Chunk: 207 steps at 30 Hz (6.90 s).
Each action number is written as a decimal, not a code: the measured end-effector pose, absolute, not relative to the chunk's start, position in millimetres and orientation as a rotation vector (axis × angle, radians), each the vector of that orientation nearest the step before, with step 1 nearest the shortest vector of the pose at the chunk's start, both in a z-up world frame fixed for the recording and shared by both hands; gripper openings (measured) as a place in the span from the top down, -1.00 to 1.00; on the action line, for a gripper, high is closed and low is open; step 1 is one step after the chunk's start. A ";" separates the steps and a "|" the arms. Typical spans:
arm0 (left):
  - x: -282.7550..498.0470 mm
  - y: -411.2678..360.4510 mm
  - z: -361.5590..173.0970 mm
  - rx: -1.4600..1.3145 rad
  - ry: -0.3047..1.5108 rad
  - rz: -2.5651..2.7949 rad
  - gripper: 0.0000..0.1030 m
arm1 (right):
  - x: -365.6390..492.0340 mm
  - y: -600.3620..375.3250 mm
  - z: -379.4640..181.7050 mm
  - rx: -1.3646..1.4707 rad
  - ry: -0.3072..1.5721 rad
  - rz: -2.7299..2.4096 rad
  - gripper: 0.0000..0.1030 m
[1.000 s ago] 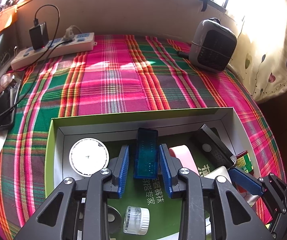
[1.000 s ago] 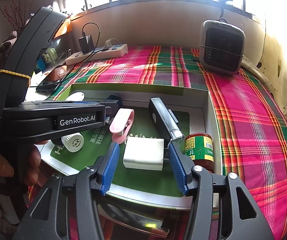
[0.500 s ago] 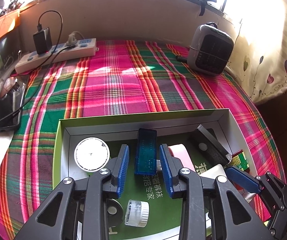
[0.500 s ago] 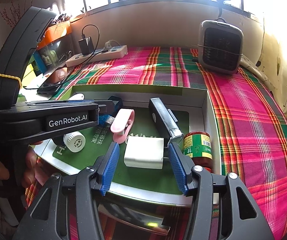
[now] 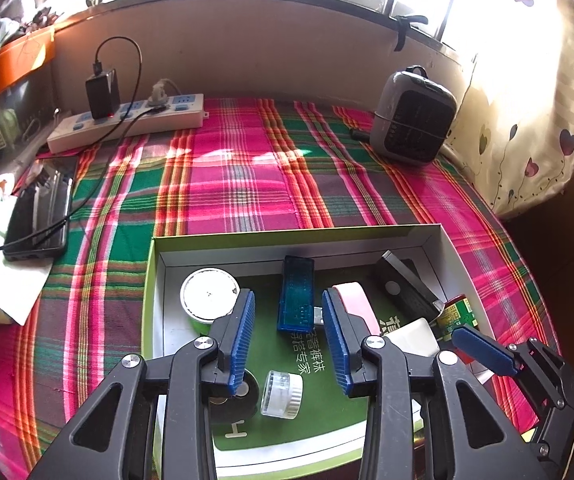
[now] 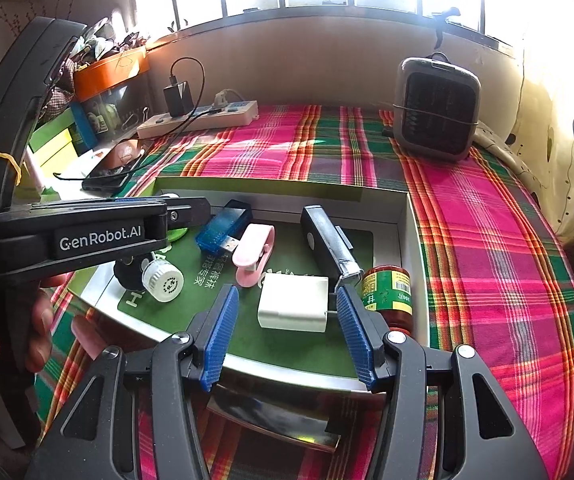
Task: Organize rigid objects
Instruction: 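Withdraw right tool toward the black stapler while left tool moves toward the pink eraser, then close right gripper on the black stapler and lift it, then close left gripper on the pink eraser while right gripper holds the stapler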
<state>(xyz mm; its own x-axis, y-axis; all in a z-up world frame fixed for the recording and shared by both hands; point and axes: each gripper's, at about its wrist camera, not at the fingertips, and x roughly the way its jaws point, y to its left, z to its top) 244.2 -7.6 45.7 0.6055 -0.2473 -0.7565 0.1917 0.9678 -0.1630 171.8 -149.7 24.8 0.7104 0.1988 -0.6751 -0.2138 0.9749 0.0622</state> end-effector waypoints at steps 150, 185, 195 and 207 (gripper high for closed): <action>136.5 85.7 15.3 -0.269 0.962 -0.270 0.30 | 117.8 -93.6 2.7 -0.174 0.846 0.502 0.53; 126.9 61.9 14.4 -0.208 0.974 -0.275 0.26 | 100.9 -93.4 -4.0 -0.155 0.884 0.520 0.53; 127.0 47.3 12.8 -0.098 0.953 -0.207 0.26 | 97.0 -103.3 -1.6 -0.147 0.862 0.485 0.53; 131.3 36.0 7.5 -0.031 0.931 -0.161 0.26 | 94.4 -108.8 -0.5 -0.138 0.845 0.459 0.53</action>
